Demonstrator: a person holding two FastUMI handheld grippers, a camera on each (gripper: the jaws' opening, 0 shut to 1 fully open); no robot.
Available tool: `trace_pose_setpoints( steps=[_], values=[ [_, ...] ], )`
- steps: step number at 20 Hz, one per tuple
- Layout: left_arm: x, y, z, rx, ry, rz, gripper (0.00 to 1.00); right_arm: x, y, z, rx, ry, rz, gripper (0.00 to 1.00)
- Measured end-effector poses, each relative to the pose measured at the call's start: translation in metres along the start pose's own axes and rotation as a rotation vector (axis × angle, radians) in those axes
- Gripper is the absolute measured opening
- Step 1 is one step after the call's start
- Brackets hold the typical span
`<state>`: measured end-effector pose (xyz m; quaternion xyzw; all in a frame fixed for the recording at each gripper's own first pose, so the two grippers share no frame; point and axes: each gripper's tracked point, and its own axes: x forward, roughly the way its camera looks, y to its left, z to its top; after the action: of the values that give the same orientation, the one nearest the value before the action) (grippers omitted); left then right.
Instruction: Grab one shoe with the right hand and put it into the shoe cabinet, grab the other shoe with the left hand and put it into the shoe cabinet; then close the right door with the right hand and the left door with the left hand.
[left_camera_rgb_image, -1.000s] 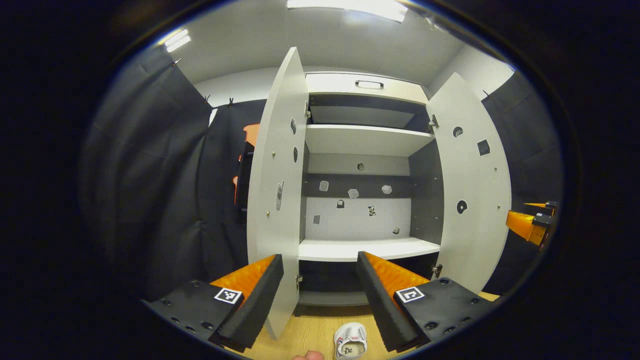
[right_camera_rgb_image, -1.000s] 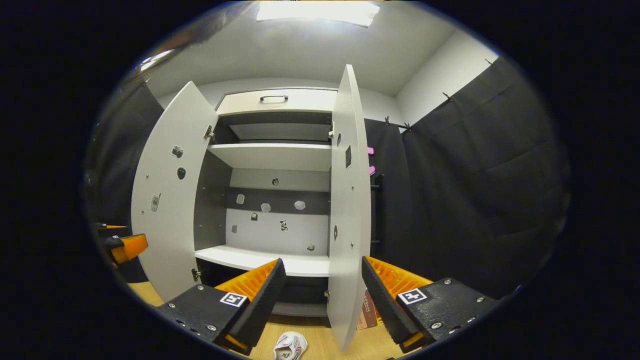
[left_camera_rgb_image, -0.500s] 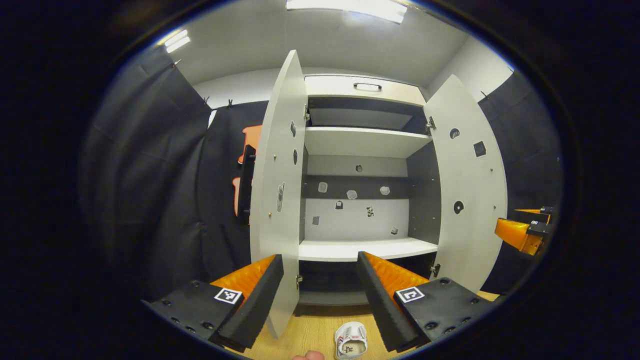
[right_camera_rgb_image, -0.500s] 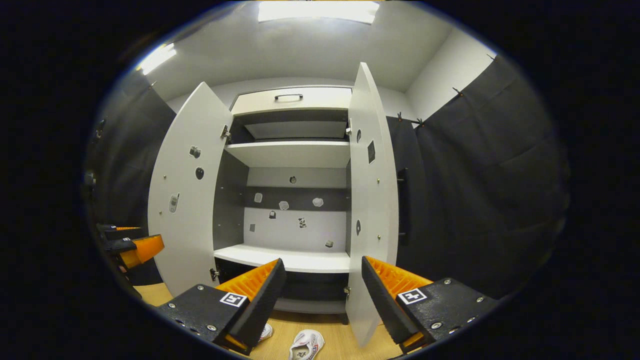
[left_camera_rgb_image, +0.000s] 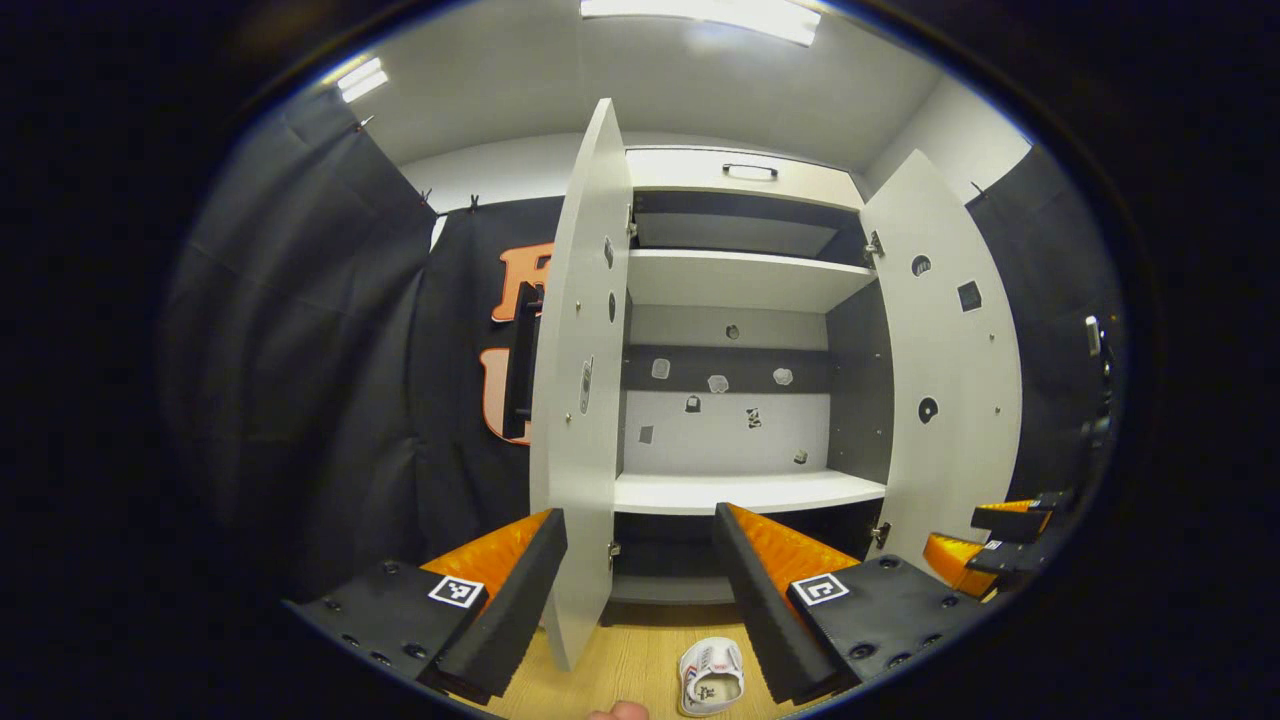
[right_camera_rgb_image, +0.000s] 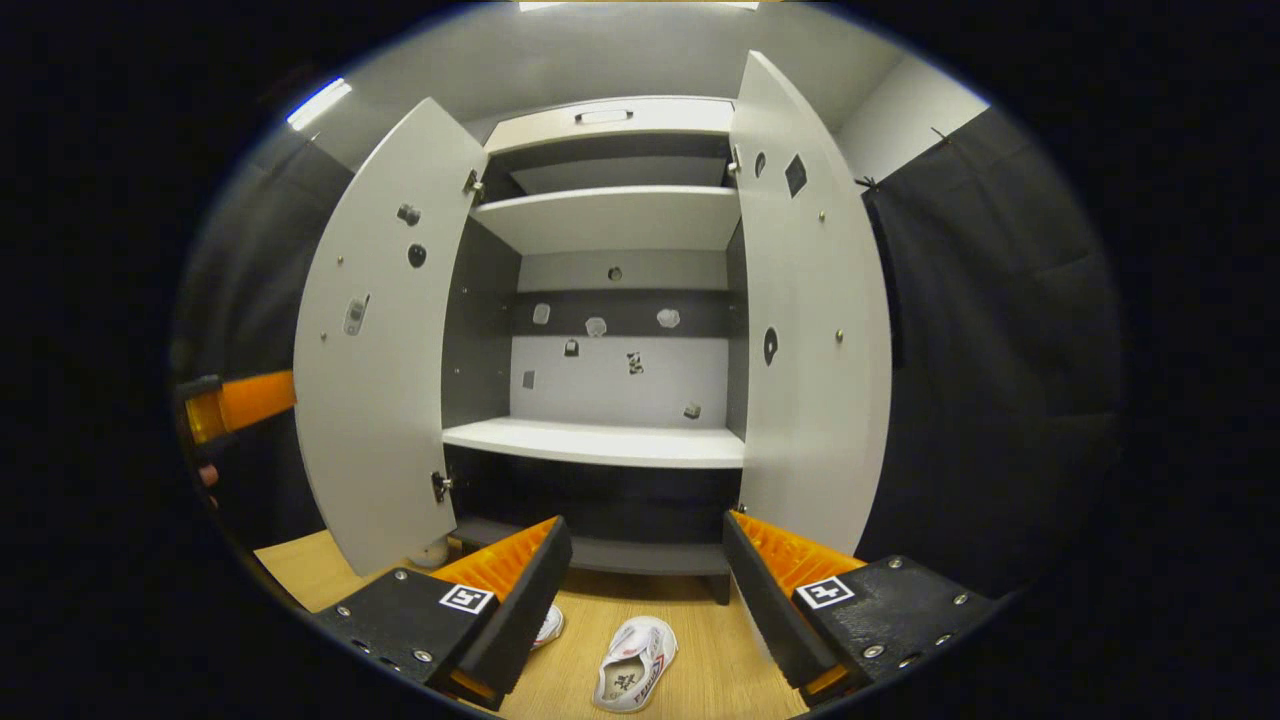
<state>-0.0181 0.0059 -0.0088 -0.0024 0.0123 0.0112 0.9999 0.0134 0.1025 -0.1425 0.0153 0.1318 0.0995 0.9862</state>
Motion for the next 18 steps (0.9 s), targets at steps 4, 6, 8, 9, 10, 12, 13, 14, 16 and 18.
trace_pose_setpoints(
  steps=[4,6,8,9,10,12,13,14,16,18],
  values=[
    [-0.003,0.001,-0.001,-0.001,0.000,-0.002,0.94,0.027,-0.001,-0.104,-0.040,0.181,-0.013,0.94],
    [-0.005,0.000,-0.002,-0.002,0.001,-0.006,0.94,0.034,-0.005,-0.155,-0.045,0.280,-0.021,0.94],
    [-0.006,-0.001,-0.003,-0.002,0.004,-0.009,0.94,0.037,-0.006,-0.201,-0.059,0.386,-0.020,0.94],
    [-0.007,-0.002,-0.003,-0.002,0.004,-0.010,0.94,0.041,-0.007,-0.219,-0.065,0.420,-0.020,0.94],
    [-0.009,-0.003,-0.003,-0.003,0.004,-0.011,0.94,0.042,-0.009,-0.237,-0.071,0.461,-0.018,0.93],
    [-0.009,-0.003,-0.004,-0.005,0.008,-0.014,0.96,0.045,-0.012,-0.260,-0.068,0.519,-0.028,0.93],
    [-0.009,-0.003,-0.005,-0.006,0.009,-0.015,0.96,0.049,-0.014,-0.267,-0.066,0.535,-0.036,0.93],
    [-0.010,-0.004,-0.006,-0.006,0.012,-0.018,0.94,0.053,-0.015,-0.273,-0.067,0.546,-0.042,0.93],
    [-0.010,-0.004,-0.008,-0.006,0.018,-0.018,0.96,0.064,-0.022,-0.284,-0.076,0.571,-0.057,0.90],
    [-0.010,-0.003,-0.010,-0.004,0.024,-0.015,0.94,0.073,-0.027,-0.296,-0.084,0.600,-0.066,0.87]
  ],
)
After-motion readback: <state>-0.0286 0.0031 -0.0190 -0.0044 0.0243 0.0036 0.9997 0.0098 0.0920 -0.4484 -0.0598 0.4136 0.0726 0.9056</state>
